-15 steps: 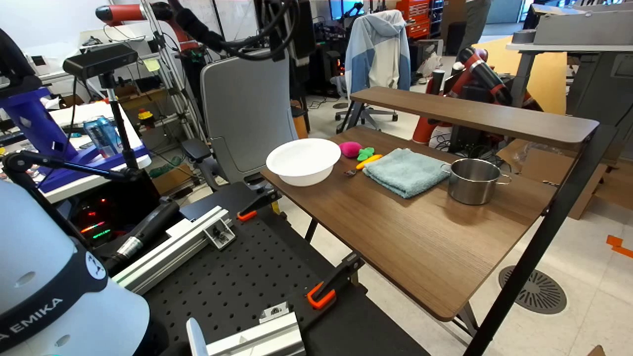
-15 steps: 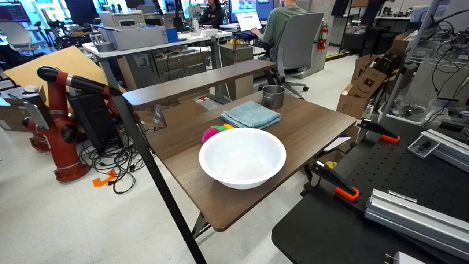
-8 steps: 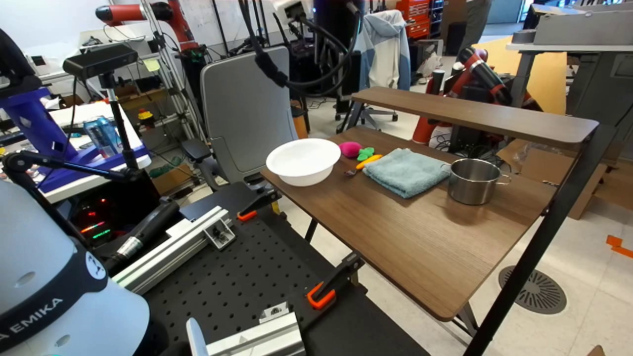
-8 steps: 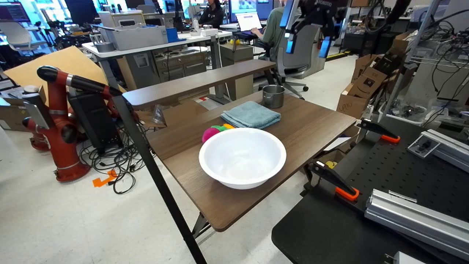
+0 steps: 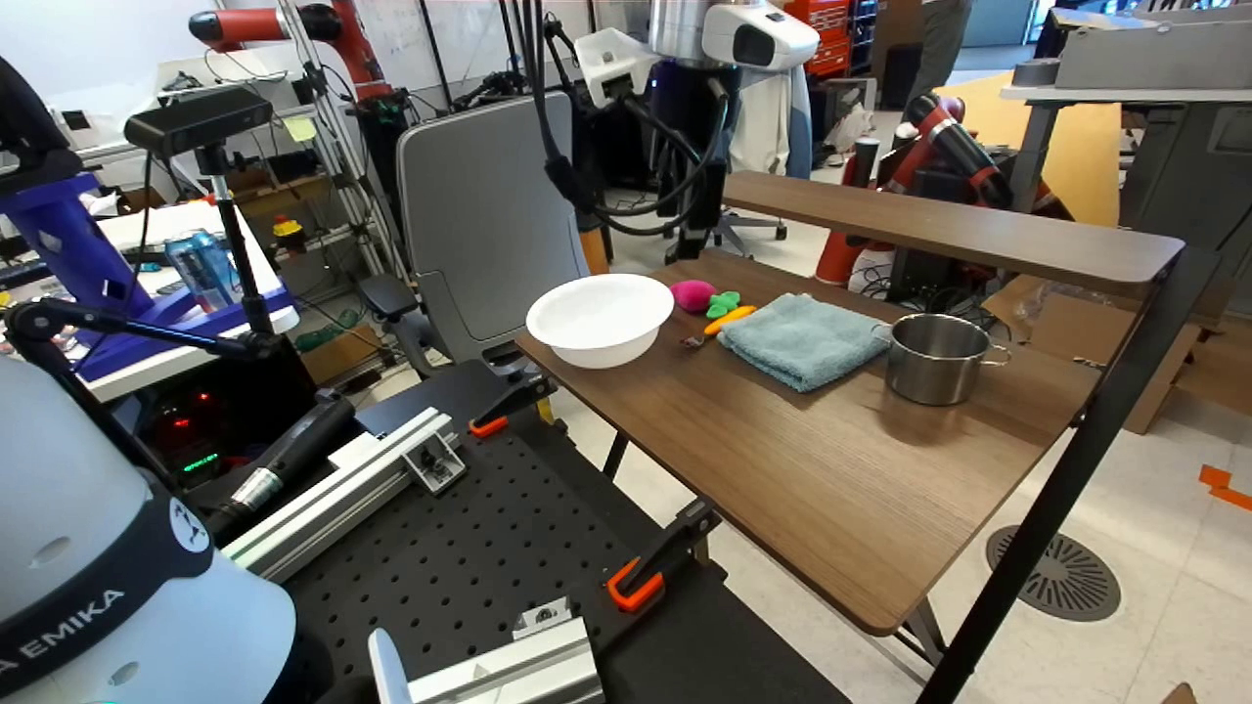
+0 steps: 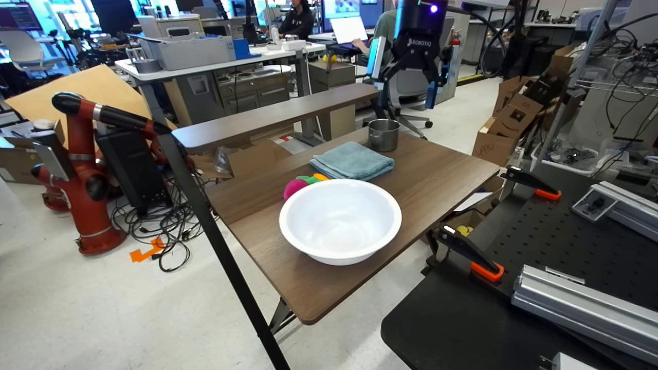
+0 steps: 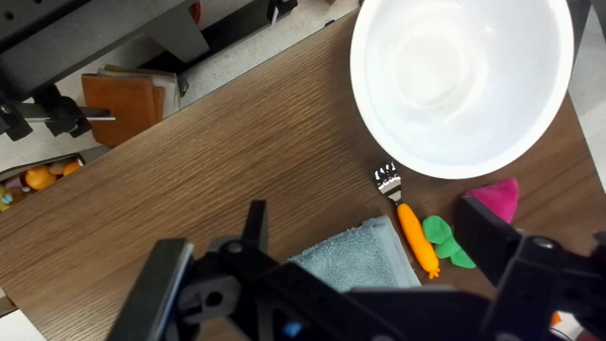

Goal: Move the orange fork to the right side of the table

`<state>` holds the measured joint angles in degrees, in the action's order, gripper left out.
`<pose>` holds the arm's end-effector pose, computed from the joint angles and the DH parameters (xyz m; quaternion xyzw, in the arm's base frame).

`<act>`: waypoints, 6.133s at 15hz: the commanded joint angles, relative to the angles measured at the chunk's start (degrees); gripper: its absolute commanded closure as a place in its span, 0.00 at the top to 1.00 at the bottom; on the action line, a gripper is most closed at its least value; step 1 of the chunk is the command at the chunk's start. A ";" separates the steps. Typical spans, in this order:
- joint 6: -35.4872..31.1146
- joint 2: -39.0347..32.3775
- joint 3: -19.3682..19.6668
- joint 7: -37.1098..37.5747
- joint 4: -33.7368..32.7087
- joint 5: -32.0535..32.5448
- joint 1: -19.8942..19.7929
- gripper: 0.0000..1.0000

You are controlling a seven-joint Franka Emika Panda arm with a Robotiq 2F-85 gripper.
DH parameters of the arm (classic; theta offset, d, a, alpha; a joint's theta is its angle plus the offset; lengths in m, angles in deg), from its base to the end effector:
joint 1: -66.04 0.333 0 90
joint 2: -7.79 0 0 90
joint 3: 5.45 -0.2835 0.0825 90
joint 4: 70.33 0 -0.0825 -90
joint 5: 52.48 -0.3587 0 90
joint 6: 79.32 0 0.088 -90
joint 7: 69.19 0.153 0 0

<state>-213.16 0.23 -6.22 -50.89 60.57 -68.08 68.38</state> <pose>0.4940 0.0403 0.2311 -0.9682 0.2279 0.0569 0.0858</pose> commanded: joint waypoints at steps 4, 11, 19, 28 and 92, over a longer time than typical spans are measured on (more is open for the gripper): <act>0.16 0.27 -0.13 0.05 0.01 0.06 -0.15 1.00; -1.63 -4.00 -0.40 1.85 -0.99 1.73 0.79 1.00; -8.36 -11.61 0.08 5.38 -2.67 2.37 3.10 1.00; -8.26 -22.31 0.99 10.62 -12.78 2.05 4.52 1.00; -8.77 -22.54 3.53 20.68 -19.87 9.12 12.00 0.06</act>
<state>-220.42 -25.87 -3.16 -32.23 36.42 -58.58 81.16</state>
